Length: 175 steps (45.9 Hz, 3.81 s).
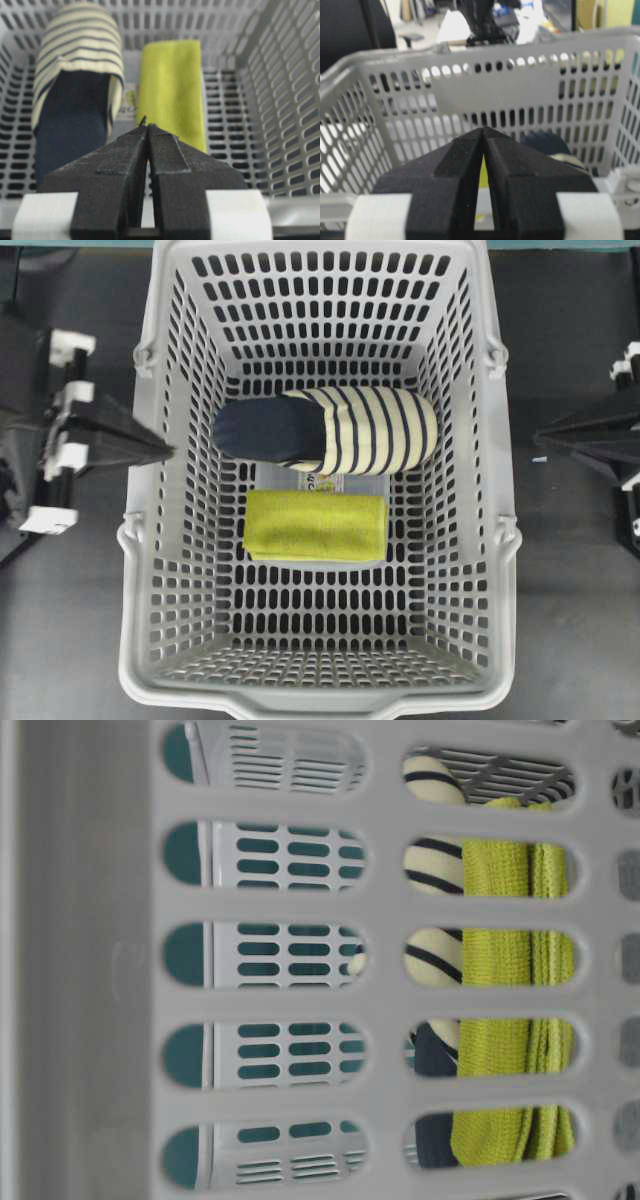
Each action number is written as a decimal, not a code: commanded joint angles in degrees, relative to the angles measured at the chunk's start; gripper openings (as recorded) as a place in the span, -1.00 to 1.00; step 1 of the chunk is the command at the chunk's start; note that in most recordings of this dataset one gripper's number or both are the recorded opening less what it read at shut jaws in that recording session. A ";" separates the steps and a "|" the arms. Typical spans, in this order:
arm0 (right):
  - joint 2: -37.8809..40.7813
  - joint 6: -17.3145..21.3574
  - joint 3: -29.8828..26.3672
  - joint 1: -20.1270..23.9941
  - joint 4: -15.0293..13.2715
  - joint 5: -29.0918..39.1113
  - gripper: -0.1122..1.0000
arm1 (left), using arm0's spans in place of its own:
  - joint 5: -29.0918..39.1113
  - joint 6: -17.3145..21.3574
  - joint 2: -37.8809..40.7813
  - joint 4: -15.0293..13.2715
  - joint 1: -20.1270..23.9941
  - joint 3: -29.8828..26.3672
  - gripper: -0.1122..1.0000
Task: Pick up the yellow cloth from the shopping basket with the left arm.
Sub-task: 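Move the left gripper down into the basket toward the yellow cloth, then close the left gripper on the yellow-green cloth, then lift the gripped cloth up and out of the basket with the left gripper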
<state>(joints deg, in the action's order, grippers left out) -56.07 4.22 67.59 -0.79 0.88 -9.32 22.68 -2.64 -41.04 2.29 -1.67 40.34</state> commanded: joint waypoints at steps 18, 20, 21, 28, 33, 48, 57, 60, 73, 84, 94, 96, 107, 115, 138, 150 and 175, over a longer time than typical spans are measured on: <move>-1.76 0.18 -1.85 -1.49 0.35 3.52 -0.80 | 20.13 1.93 22.06 0.26 -1.49 -23.03 -0.79; -1.76 0.09 -1.85 -1.41 0.26 3.52 -0.80 | 21.36 1.93 23.73 0.26 -1.32 -24.26 -0.78; -1.76 0.09 -1.85 -1.41 0.26 3.60 -0.80 | 21.88 1.93 24.52 0.26 -1.23 -24.79 -0.77; -1.85 0.00 -1.76 -1.41 0.26 2.81 -0.80 | 23.38 1.49 29.44 0.26 -0.88 -27.77 -0.30; -1.93 0.00 -1.85 -1.41 0.26 2.81 -0.79 | 23.73 1.41 31.55 0.26 -1.32 -28.65 0.34; -2.02 1.41 -1.85 -1.76 0.35 2.81 0.58 | 23.64 0.88 39.02 0.26 -2.20 -32.08 0.75; -2.81 1.93 -1.85 -1.76 0.35 2.72 0.57 | 23.29 0.79 44.91 0.26 -2.55 -31.90 0.75; -2.99 1.93 -1.85 -1.76 0.35 2.99 0.58 | 23.20 1.14 46.67 0.26 -3.08 -32.43 0.75; -3.08 2.02 -1.76 -1.76 0.26 3.25 0.58 | 22.41 1.23 50.36 0.26 -4.04 -32.26 0.78; -3.08 1.93 -1.67 -1.76 0.35 3.25 0.58 | 22.41 1.05 51.86 0.26 -4.13 -31.38 0.78; -3.08 2.02 -1.58 -1.76 0.35 3.25 0.58 | 22.59 0.44 51.94 0.26 -4.48 -29.88 0.56; -3.08 2.02 -1.49 -1.76 0.35 3.25 0.58 | 22.59 0.44 51.86 0.26 -4.75 -29.79 0.40; -3.08 2.02 -1.32 -1.76 0.35 4.04 0.58 | 22.85 0.62 51.59 0.26 -4.75 -30.59 -0.48; -3.08 2.02 -1.32 -1.76 0.35 4.13 0.58 | 24.61 1.23 49.48 0.26 -4.83 -32.61 -0.48; -3.43 2.02 -1.23 -1.76 0.44 4.13 0.58 | 47.11 1.41 45.26 0.26 -5.19 -58.01 -0.48; -3.60 2.02 -0.97 -1.76 0.44 4.13 0.58 | 58.62 1.93 48.08 0.26 -5.10 -68.91 -0.48; -3.96 2.02 -0.97 -1.76 0.44 4.13 0.58 | 60.56 1.93 49.22 0.26 -3.08 -70.75 -0.48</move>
<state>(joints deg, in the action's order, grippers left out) -60.21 6.15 67.24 -2.46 1.14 -4.92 83.32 -0.79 9.05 2.37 -5.01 -29.27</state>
